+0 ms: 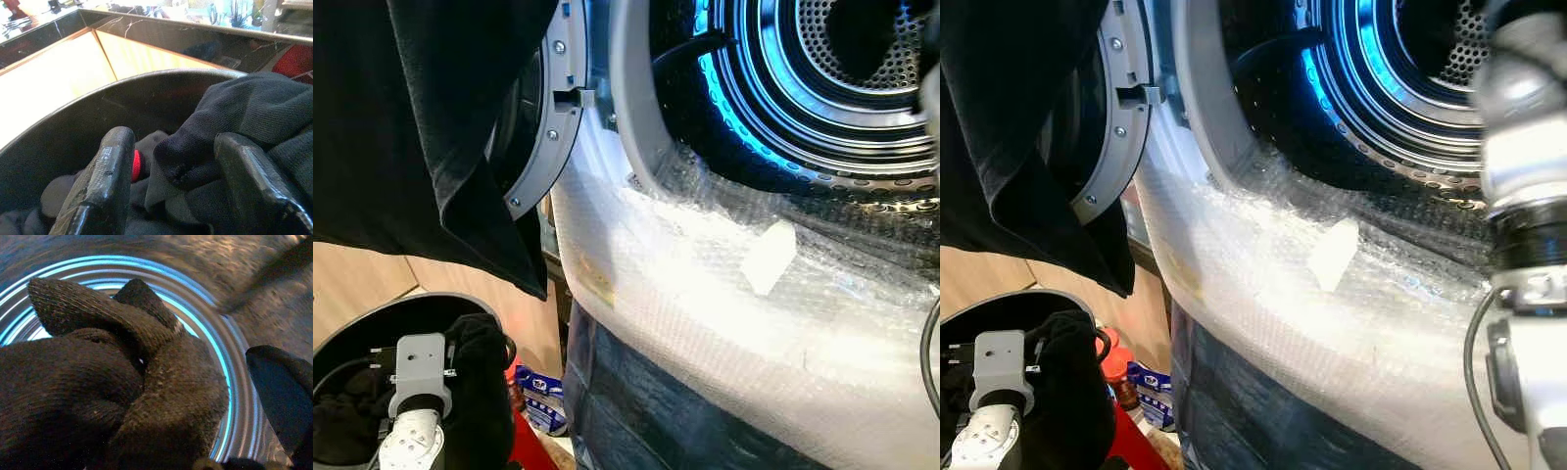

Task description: Clothes washing

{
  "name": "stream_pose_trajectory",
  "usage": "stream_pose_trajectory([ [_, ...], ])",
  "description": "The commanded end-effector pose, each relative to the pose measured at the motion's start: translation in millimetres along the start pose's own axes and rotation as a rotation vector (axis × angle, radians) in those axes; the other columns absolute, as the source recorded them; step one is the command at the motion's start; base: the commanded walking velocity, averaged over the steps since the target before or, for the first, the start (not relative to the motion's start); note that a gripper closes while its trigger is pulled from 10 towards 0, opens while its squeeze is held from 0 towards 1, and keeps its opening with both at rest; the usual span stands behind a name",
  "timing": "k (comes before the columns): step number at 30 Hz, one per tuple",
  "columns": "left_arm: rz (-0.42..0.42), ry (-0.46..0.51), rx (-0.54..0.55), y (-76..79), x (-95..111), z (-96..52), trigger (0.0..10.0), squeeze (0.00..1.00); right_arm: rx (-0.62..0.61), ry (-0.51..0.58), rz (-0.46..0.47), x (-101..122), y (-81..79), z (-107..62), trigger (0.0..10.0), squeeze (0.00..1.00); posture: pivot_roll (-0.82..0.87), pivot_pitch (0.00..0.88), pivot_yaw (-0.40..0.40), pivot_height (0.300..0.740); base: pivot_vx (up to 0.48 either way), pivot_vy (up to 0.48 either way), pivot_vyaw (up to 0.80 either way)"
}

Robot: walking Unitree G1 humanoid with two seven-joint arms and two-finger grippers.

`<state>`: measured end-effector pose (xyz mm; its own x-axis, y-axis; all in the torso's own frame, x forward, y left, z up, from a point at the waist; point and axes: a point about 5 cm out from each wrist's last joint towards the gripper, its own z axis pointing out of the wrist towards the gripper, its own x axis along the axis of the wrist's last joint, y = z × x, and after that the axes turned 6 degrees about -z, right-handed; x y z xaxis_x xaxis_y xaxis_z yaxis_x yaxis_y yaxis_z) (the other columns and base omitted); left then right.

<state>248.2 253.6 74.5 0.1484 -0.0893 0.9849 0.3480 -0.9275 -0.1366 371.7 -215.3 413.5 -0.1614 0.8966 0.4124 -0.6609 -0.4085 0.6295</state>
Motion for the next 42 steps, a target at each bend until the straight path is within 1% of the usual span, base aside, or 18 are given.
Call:
stream_pose_trajectory([
  [1, 0.028, -0.023, -0.034, 5.4, -3.2, -3.1, 10.0, 0.00, -0.032, 0.012, -0.068, -6.1, -0.3, 4.7, 10.0, 0.00, 0.03, 0.000, -0.030, 0.740, 0.000, 0.000, 0.00],
  [8, 0.034, -0.020, -0.049, 7.0, -2.0, -1.8, 10.0, 0.00, 0.000, 0.154, -0.196, 0.2, -8.0, -0.7, 10.0, 0.00, 0.03, 0.000, -0.021, 0.740, 0.000, 0.000, 0.00],
  [9, 0.036, -0.020, -0.055, 7.9, -2.0, -1.7, 10.0, 0.00, -0.001, 0.237, -0.295, 7.3, -9.7, -3.2, 10.0, 0.00, 0.02, 0.000, -0.021, 0.740, 0.000, 0.000, 0.00],
  [10, 0.036, -0.020, -0.055, 7.9, -2.0, -1.7, 10.0, 0.00, -0.001, 0.237, -0.295, 7.3, -9.7, -3.2, 10.0, 0.00, 0.02, 0.000, -0.021, 0.740, 0.000, 0.000, 0.00],
  [11, 0.037, -0.019, -0.064, 9.2, -2.0, -2.0, 10.0, 0.00, -0.010, 0.310, -0.405, 12.0, -12.6, -5.6, 10.0, 0.00, 0.02, 0.000, -0.020, 0.740, 0.000, 0.000, 0.00],
  [13, 0.039, -0.020, -0.069, 10.1, -2.1, -2.1, 10.0, 0.00, -0.017, 0.351, -0.467, 13.4, -14.9, -6.7, 10.0, 0.00, 0.02, 0.000, -0.020, 0.740, 0.000, 0.000, 0.00],
  [15, 0.044, -0.023, -0.085, 13.0, -3.3, -3.2, 10.0, 0.00, -0.019, 0.438, -0.639, 9.4, -22.7, -8.1, 10.0, 0.00, 0.02, 0.000, -0.021, 0.740, 0.000, 0.000, 0.00],
  [18, 0.043, -0.023, -0.088, 14.4, -4.2, -4.2, 10.0, 0.00, -0.014, 0.507, -0.803, 3.9, -26.6, -9.7, 10.0, 0.00, 0.03, 0.000, -0.031, 0.740, 0.000, 0.000, 0.00],
  [23, 0.041, -0.022, -0.086, 14.7, -5.1, -5.4, 10.0, 0.00, -0.025, 0.547, -0.951, -2.7, -25.6, -9.3, 10.0, 0.00, 0.03, 0.000, -0.035, 0.740, 0.000, 0.000, 0.00],
  [29, 0.040, -0.022, -0.089, 15.9, -5.3, -5.7, 10.0, 0.00, -0.076, 0.552, -0.929, -1.2, -21.8, -6.8, 10.0, 0.00, 0.04, 0.000, -0.040, 0.740, 0.000, 0.000, 0.00],
  [31, 0.037, -0.023, -0.090, 16.7, -5.4, -5.6, 10.0, 0.00, -0.066, 0.369, -0.512, -2.0, -13.9, -1.6, 10.0, 0.00, 0.04, 0.000, -0.043, 0.740, 0.000, 0.000, 0.00],
  [32, 0.037, -0.023, -0.090, 16.7, -5.4, -5.6, 10.0, 0.00, -0.066, 0.369, -0.512, -2.0, -13.9, -1.6, 10.0, 0.00, 0.04, 0.000, -0.043, 0.740, 0.000, 0.000, 0.00],
  [33, 0.034, -0.025, -0.089, 17.3, -5.8, -5.6, 10.0, 0.00, -0.029, 0.161, -0.149, -9.2, -11.1, 3.1, 10.0, 0.00, 0.04, 0.000, -0.042, 0.740, 0.000, 0.000, 0.00],
  [34, 0.034, -0.025, -0.089, 17.3, -5.8, -5.6, 10.0, 0.00, -0.029, 0.161, -0.149, -9.2, -11.1, 3.1, 10.0, 0.00, 0.04, 0.000, -0.042, 0.740, 0.000, 0.000, 0.00],
  [35, 0.031, -0.026, -0.088, 17.7, -5.9, -5.7, 10.0, 0.00, 0.017, 0.068, 0.049, -13.0, -14.1, 3.9, 10.0, 0.00, 0.04, 0.000, -0.041, 0.740, 0.000, 0.000, 0.00],
  [37, 0.029, -0.028, -0.088, 18.1, -6.2, -5.7, 10.0, 0.00, 0.094, -0.027, 0.327, -12.7, -21.3, 3.8, 10.0, 0.00, 0.04, 0.000, -0.041, 0.740, 0.000, 0.000, 0.00],
  [38, 0.028, -0.028, -0.087, 18.0, -6.0, -5.7, 10.0, 0.00, 0.156, -0.087, 0.584, -5.8, -27.0, 2.7, 10.0, 0.00, 0.04, 0.000, -0.041, 0.740, 0.000, 0.000, 0.00],
  [42, 0.027, -0.027, -0.085, 18.0, -5.7, -5.6, 10.0, 0.00, 0.218, -0.191, 0.786, -5.1, -32.1, 0.0, 10.0, 0.00, 0.04, 0.000, -0.046, 0.740, 0.000, 0.000, 0.00],
])
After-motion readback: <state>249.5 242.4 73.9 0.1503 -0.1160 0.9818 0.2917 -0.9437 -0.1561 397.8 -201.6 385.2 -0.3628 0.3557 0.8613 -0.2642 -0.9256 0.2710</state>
